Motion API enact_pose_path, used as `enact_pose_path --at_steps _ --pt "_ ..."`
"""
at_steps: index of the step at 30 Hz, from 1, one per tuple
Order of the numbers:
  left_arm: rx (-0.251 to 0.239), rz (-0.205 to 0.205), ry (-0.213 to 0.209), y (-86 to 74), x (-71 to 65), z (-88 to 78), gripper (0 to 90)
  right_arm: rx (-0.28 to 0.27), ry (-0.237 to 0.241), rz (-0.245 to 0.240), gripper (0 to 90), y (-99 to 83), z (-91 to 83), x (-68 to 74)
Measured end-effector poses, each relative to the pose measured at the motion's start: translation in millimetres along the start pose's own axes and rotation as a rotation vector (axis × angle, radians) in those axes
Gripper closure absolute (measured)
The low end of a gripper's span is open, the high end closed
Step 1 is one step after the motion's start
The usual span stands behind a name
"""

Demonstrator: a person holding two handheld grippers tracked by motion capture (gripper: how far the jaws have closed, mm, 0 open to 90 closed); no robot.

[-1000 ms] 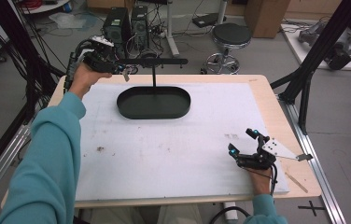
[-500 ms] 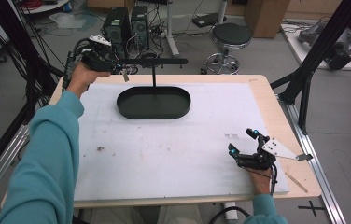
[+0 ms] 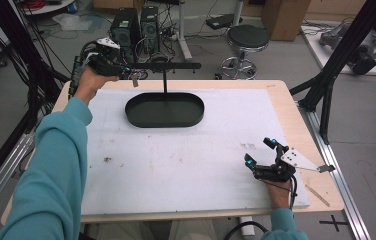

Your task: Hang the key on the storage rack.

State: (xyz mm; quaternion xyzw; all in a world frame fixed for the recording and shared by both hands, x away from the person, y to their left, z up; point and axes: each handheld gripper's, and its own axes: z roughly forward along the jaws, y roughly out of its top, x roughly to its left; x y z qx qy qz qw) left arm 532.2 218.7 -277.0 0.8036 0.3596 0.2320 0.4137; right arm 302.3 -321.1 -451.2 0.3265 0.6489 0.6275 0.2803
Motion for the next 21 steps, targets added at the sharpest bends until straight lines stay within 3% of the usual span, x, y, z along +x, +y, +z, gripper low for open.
enact_pose_path --at_steps 4,7,11,12,13,16,18,21 --pt "-0.022 0.019 0.025 -1.5 4.1 -2.2 55.4 -0.001 0.000 0.001 2.2 0.0 0.0 0.0" --pt "-0.064 -0.044 0.003 -2.3 7.5 -6.3 40.1 -0.002 -0.002 -0.005 2.2 0.0 0.1 -0.2" --pt "-0.155 -0.062 0.022 -8.2 6.6 -19.9 23.6 -0.002 -0.001 -0.008 2.2 0.0 0.1 -0.2" --pt "-0.166 -0.072 0.023 -10.6 6.7 -24.0 15.1 -0.001 0.000 -0.013 2.2 0.0 0.2 -0.2" --pt "-0.162 -0.074 0.025 -12.9 6.8 -28.8 15.1 -0.001 0.000 -0.013 2.2 0.0 0.2 -0.2" --pt "-0.222 -0.049 0.035 -23.6 3.1 -45.4 6.8 -0.002 0.002 -0.014 2.2 0.0 0.3 -0.4" --pt "-0.260 -0.039 0.020 -31.6 0.6 -56.8 4.8 -0.001 0.000 -0.009 2.2 0.0 0.2 -0.2" --pt "-0.309 0.013 0.043 -45.5 -5.2 -73.3 1.7 0.000 -0.001 -0.007 2.2 0.0 0.2 -0.2"
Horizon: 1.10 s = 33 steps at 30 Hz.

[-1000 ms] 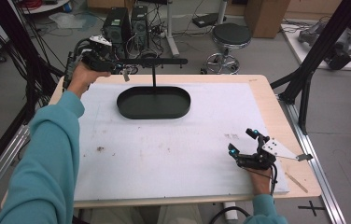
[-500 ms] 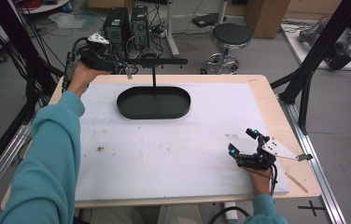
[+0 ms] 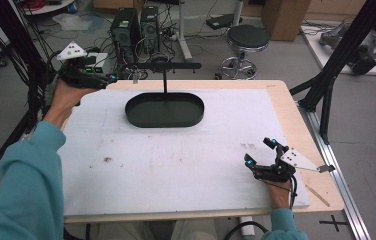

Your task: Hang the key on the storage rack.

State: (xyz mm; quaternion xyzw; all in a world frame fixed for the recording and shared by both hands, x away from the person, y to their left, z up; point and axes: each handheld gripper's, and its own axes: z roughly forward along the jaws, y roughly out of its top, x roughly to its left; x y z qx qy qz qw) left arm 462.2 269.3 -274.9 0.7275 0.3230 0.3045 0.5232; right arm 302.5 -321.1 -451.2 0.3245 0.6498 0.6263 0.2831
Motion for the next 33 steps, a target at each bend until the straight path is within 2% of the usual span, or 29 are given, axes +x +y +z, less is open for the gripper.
enact_pose_path --at_steps 2,5,10,13,16,18,21,23,26,33 --pt "-0.037 0.028 -0.012 -7.1 -3.9 -13.8 1.7 0.001 0.002 0.004 2.2 0.0 0.0 0.1" --pt "-0.077 0.039 -0.031 -20.7 -11.9 -33.2 1.7 -0.003 0.001 -0.001 2.2 0.0 0.2 -0.5" --pt "-0.176 0.024 -0.084 -52.7 -24.6 -63.3 1.7 -0.001 0.005 -0.006 2.2 0.0 0.2 -0.3" --pt "-0.184 0.018 -0.100 -75.5 -34.8 -77.5 1.7 0.000 0.002 -0.008 2.2 0.0 0.3 0.3" --pt "-0.180 0.002 -0.104 -93.7 -46.4 -86.0 1.7 -0.002 0.004 -0.005 2.2 0.0 0.0 -0.2" --pt "-0.194 -0.004 -0.107 -106.8 -55.7 -92.7 1.7 0.000 0.000 -0.005 2.2 -0.1 0.1 0.4" --pt "-0.224 -0.032 -0.104 -127.0 -68.6 -99.3 1.7 -0.001 -0.002 -0.007 2.3 -0.1 0.1 0.4" --pt "-0.231 -0.031 -0.092 -139.2 -76.2 -101.9 1.7 -0.001 -0.003 -0.009 2.2 0.0 0.2 0.6" --pt "-0.237 -0.054 -0.090 -152.9 -83.6 -104.4 1.7 -0.001 -0.002 -0.011 2.2 0.0 0.1 0.8" --pt "-0.274 -0.057 -0.061 -180.8 -97.6 -110.4 1.7 -0.002 -0.001 -0.011 2.2 -0.1 0.0 0.8"
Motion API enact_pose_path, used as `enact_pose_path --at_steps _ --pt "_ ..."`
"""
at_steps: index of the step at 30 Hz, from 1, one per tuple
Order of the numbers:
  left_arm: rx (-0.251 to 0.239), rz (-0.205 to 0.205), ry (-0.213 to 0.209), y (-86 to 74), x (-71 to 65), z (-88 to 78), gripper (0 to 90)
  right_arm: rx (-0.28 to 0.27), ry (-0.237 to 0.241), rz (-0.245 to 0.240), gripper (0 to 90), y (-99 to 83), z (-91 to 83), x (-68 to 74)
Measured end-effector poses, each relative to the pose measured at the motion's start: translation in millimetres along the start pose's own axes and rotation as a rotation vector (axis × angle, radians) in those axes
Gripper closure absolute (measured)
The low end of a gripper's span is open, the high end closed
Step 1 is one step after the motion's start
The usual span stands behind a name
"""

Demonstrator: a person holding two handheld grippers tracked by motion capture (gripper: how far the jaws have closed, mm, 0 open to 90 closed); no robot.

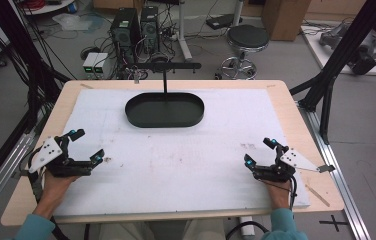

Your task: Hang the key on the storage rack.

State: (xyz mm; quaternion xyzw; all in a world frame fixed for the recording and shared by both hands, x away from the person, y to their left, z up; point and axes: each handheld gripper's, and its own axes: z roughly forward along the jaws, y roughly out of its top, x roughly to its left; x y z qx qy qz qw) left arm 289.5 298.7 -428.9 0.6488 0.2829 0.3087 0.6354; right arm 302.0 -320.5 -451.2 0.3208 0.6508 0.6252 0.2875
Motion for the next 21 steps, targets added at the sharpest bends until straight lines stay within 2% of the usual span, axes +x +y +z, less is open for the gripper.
enact_pose_path --at_steps 7,10,11,15,18,21 --pt "0.001 -0.016 0.014 -20.3 -3.5 -6.8 1.7 -0.003 -0.001 -0.003 2.2 0.0 0.1 -0.3" --pt "0.028 -0.021 0.004 -25.6 -4.8 -6.0 1.7 -0.003 -0.001 -0.003 2.2 0.0 0.1 -0.3" --pt "0.021 -0.017 0.003 -25.7 -4.9 -6.4 1.7 -0.003 -0.001 -0.002 2.2 0.0 0.1 -0.3" --pt "0.006 -0.043 0.008 -27.0 -3.2 -7.9 1.7 -0.004 0.001 -0.002 2.2 -0.1 -0.1 -0.2" --pt "-0.029 -0.064 0.023 -28.3 -1.9 -10.8 1.7 -0.004 0.000 -0.002 2.2 -0.1 -0.1 -0.2" --pt "-0.026 -0.061 0.023 -28.4 -2.0 -10.6 1.7 -0.003 0.001 0.000 2.2 -0.2 -0.2 0.0"
